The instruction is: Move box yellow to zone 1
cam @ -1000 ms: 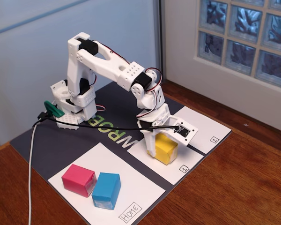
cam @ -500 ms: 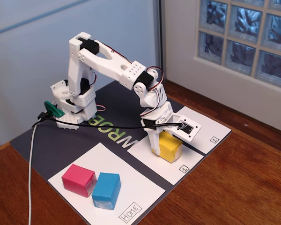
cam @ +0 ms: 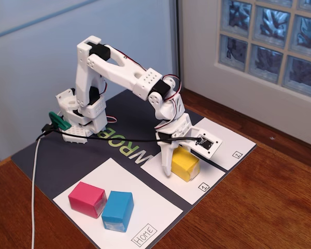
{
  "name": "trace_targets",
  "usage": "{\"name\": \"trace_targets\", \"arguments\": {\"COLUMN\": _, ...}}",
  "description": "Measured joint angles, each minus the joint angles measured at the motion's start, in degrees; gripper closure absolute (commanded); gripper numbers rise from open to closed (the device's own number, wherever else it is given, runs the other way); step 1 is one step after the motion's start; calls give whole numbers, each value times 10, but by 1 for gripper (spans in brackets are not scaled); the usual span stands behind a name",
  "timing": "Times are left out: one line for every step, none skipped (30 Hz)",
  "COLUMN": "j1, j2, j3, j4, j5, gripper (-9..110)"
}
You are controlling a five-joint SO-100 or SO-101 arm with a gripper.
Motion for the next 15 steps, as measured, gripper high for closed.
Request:
{"name": "trace_targets", "arguments": {"j1": 0, "j2": 7, "j3": 0, "j4": 0, "j5": 0, "gripper": 61}}
{"name": "trace_targets", "arguments": {"j1": 0, "j2": 16, "j3": 0, "j4": 0, "j5": 0, "gripper": 61}}
{"name": "trace_targets", "arguments": {"j1": 0, "j2": 25, "j3": 0, "j4": 0, "j5": 0, "gripper": 61}}
{"name": "trace_targets", "arguments": {"j1": 0, "j2": 36, "j3": 0, "j4": 0, "j5": 0, "gripper": 60}}
{"name": "trace_targets", "arguments": {"j1": 0, "j2": 47, "j3": 0, "j4": 0, "j5": 0, "gripper": 60}}
{"name": "trace_targets", "arguments": {"j1": 0, "j2": 59, "j3": 0, "j4": 0, "j5": 0, "gripper": 60}}
{"name": "trace_targets", "arguments": {"j1": 0, "j2": 70, "j3": 0, "j4": 0, "j5": 0, "gripper": 60}}
{"name": "trace_targets", "arguments": {"j1": 0, "j2": 82, "j3": 0, "j4": 1, "j5": 0, "gripper": 60}}
{"name": "trace_targets", "arguments": {"j1": 0, "j2": 95, "j3": 3, "j4": 1, "j5": -2, "gripper": 60}}
{"name": "trace_targets", "arguments": {"j1": 0, "j2": 107, "j3": 4, "j4": 2, "j5": -4, "gripper": 60}}
{"name": "trace_targets", "arguments": {"j1": 0, "j2": 121, "j3": 6, "j4": 5, "j5": -5, "gripper": 61}}
{"name": "trace_targets", "arguments": {"j1": 0, "j2": 137, "j3": 11, "j4": 8, "j5": -7, "gripper": 64}}
{"name": "trace_targets", "arguments": {"j1": 0, "j2": 151, "j3": 11, "j4": 15, "j5": -11, "gripper": 68}}
{"name": "trace_targets", "arguments": {"j1": 0, "j2": 167, "j3": 11, "j4": 25, "j5": -18, "gripper": 71}}
{"name": "trace_targets", "arguments": {"j1": 0, "j2": 184, "j3": 15, "j4": 38, "j5": -22, "gripper": 74}}
